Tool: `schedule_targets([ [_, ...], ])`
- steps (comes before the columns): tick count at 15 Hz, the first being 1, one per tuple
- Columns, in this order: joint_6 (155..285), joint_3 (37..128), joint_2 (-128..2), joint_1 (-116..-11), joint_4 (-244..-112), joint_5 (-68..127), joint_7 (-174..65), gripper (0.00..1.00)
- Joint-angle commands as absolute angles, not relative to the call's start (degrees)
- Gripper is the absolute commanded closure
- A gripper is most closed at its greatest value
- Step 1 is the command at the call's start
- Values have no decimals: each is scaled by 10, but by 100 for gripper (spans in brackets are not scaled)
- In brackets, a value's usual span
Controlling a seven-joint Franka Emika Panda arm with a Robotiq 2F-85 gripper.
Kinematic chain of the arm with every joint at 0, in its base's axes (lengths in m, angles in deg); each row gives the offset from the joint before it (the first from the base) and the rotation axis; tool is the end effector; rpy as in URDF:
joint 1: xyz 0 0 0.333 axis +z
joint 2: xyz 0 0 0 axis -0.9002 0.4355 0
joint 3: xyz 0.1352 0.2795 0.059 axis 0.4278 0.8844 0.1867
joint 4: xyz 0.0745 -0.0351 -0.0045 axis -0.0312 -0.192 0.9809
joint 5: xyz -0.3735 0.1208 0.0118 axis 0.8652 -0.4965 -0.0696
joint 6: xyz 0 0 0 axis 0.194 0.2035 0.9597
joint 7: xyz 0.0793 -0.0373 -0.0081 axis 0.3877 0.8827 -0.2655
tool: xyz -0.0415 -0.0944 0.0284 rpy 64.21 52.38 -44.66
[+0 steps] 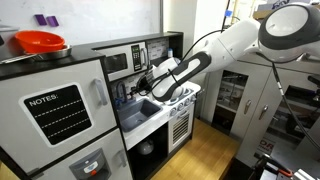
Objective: Twist the tap faucet.
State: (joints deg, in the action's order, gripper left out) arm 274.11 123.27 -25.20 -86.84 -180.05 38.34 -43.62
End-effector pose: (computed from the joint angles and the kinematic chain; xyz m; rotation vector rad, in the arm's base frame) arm 0.7234 0.0851 0.2409 -2.5123 -0.1556 -1.1633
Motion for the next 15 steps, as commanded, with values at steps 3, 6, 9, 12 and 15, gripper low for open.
schedule_targets([
  [3,2746,1134,-296,-788,-1802,326,-477,100],
  [6,2741,1104,-307,-757,-1798,311,-488,100],
  [9,2740,1094,-303,-745,-1792,308,-493,100],
  [12,2739,1099,-283,-749,-1777,315,-490,100],
  [15,2745,1100,-275,-750,-1767,317,-488,100],
])
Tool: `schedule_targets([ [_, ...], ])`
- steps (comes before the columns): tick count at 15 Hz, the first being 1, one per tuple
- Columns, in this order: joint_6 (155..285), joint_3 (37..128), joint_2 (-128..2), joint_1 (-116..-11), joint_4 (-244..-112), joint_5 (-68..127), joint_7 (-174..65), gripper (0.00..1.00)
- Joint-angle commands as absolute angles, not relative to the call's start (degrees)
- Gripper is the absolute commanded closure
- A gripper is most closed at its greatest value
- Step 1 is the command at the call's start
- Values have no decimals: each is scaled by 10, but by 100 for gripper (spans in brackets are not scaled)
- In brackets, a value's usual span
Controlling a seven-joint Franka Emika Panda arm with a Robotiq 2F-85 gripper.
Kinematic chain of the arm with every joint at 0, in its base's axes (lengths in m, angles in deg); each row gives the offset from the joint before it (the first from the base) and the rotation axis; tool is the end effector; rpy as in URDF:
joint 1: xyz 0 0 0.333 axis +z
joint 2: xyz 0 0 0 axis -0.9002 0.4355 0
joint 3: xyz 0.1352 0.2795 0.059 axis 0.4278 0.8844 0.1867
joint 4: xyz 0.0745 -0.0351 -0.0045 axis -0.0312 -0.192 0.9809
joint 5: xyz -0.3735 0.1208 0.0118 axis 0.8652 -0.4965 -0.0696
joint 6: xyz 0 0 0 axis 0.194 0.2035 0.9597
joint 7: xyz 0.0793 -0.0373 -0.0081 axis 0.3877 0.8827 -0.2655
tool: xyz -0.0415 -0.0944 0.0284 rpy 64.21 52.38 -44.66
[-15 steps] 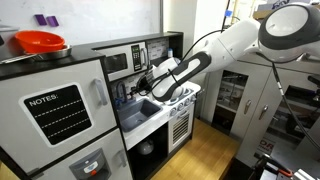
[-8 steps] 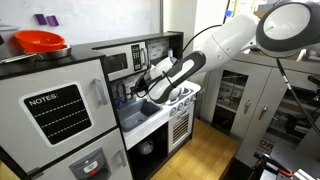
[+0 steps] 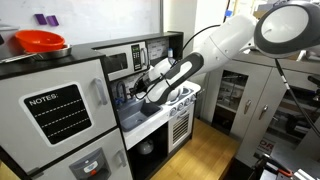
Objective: Twist the tap faucet.
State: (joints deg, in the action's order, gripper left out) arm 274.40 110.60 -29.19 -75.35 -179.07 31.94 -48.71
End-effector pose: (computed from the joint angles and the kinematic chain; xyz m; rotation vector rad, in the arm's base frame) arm 0.7255 0.1002 0.2389 -2.6043 -0.0806 -1.1644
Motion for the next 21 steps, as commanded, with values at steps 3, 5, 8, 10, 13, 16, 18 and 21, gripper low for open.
schedule_targets([
  [3,2730,1053,-287,-714,-1762,291,-506,100],
  [5,2715,967,-315,-652,-1767,248,-538,100],
  [8,2691,848,-326,-573,-1772,177,-550,100],
  [10,2666,758,-314,-524,-1767,165,-586,100],
  [13,2618,653,-296,-433,-1756,165,-661,100],
  [16,2600,643,-288,-398,-1746,176,-700,100],
  [18,2604,652,-289,-397,-1746,189,-715,100],
  [21,2609,658,-288,-400,-1746,189,-718,100],
])
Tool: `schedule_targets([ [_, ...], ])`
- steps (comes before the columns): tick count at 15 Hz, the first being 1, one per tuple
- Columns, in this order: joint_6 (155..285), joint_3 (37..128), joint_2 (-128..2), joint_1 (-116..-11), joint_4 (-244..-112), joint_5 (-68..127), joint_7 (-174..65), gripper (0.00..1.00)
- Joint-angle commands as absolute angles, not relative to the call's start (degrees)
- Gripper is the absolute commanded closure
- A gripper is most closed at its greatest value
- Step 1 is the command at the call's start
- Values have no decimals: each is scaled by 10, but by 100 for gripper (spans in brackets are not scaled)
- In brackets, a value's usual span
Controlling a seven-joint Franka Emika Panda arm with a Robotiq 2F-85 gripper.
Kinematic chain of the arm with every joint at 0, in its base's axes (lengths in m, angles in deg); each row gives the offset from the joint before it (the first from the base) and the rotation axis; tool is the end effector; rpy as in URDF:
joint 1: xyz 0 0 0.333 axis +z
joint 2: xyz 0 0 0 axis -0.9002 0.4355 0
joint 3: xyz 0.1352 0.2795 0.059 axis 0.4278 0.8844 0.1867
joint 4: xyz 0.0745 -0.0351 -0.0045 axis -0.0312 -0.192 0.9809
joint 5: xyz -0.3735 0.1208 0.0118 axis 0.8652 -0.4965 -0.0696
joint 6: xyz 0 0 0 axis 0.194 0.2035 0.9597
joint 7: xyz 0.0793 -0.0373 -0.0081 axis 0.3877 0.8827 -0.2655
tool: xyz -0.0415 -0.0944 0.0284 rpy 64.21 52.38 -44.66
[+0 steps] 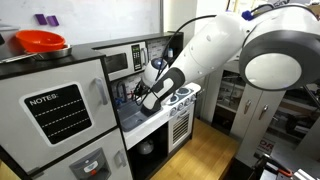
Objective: Twist the tap faucet.
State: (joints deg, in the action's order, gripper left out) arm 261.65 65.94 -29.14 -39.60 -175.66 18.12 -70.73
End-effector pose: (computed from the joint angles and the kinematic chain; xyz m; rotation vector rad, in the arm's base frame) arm 0.7359 0.0976 0.2259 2.9138 -0.3238 1.0808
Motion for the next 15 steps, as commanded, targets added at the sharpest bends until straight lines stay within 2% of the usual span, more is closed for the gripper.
schedule_targets([
  [1,2630,687,-292,-422,-1746,193,-696,100],
  [7,2707,844,-294,-536,-1742,199,-600,100],
  [15,2687,943,-283,-615,-1725,220,-538,100],
])
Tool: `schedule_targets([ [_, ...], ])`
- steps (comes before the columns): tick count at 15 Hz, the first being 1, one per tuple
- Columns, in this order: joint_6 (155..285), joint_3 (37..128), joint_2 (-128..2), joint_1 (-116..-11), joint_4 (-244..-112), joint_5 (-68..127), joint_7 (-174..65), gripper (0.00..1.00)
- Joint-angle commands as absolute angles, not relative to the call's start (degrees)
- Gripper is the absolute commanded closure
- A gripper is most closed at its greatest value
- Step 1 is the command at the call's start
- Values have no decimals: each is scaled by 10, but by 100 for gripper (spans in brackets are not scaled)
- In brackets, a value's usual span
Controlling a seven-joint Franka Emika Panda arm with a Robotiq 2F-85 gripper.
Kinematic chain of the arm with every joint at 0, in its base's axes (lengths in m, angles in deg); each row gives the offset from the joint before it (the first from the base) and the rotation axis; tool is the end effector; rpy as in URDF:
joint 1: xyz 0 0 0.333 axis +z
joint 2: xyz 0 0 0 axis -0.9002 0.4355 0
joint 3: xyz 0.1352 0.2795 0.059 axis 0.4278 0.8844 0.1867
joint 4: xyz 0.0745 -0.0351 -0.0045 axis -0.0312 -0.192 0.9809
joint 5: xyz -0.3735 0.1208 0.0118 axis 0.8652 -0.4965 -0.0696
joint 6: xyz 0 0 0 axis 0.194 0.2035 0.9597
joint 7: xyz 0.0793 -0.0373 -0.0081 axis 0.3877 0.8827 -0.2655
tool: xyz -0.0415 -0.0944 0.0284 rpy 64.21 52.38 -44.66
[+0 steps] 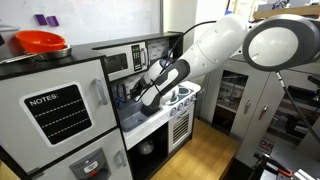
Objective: Twist the tap faucet.
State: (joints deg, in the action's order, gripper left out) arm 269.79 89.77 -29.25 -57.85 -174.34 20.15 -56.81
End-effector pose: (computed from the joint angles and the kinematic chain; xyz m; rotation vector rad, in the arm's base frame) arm 0.7399 0.1009 0.2250 -2.7432 0.1474 -1.1265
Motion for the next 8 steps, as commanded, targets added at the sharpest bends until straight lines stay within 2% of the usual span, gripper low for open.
schedule_targets([
  [1,2686,954,-281,-623,-1723,225,-531,100],
  [3,2680,978,-279,-642,-1722,238,-516,100],
  [4,2662,941,-296,-612,-1737,236,-525,100],
  [8,2684,933,-352,-559,-1810,235,-539,100],
])
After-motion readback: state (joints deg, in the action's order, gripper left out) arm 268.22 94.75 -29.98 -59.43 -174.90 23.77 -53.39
